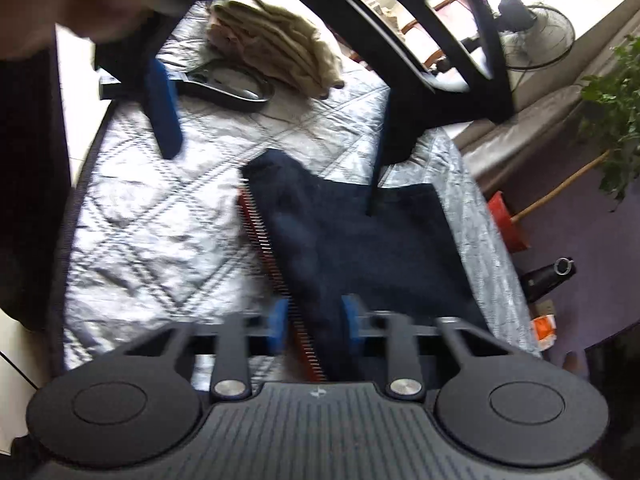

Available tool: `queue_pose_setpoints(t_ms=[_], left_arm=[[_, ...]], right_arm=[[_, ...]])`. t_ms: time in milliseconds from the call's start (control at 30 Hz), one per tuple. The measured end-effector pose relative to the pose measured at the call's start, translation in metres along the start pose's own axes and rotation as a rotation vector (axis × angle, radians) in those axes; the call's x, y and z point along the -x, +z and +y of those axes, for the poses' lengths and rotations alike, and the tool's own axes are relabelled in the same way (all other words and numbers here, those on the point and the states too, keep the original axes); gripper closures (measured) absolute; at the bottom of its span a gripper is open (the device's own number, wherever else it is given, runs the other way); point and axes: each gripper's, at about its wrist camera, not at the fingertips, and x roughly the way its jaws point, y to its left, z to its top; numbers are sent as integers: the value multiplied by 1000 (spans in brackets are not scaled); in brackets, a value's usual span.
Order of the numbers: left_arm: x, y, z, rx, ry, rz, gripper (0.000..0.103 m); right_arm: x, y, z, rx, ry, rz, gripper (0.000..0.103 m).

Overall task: Fold clothes
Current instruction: 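Grasp the zipper edge of the folded navy jacket with the left tool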

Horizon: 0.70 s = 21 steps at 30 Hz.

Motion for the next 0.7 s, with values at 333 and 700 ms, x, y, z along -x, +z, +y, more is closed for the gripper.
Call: queue_pose_setpoints(t_ms=[333, 700], left_arm=[[-27, 22, -6, 48, -64, 52, 1], [-53, 36, -31, 43, -132, 119, 9]], right_arm=[[24, -8, -18, -208, -4, -86, 88], [18, -9, -30, -274, -5, -128, 87]])
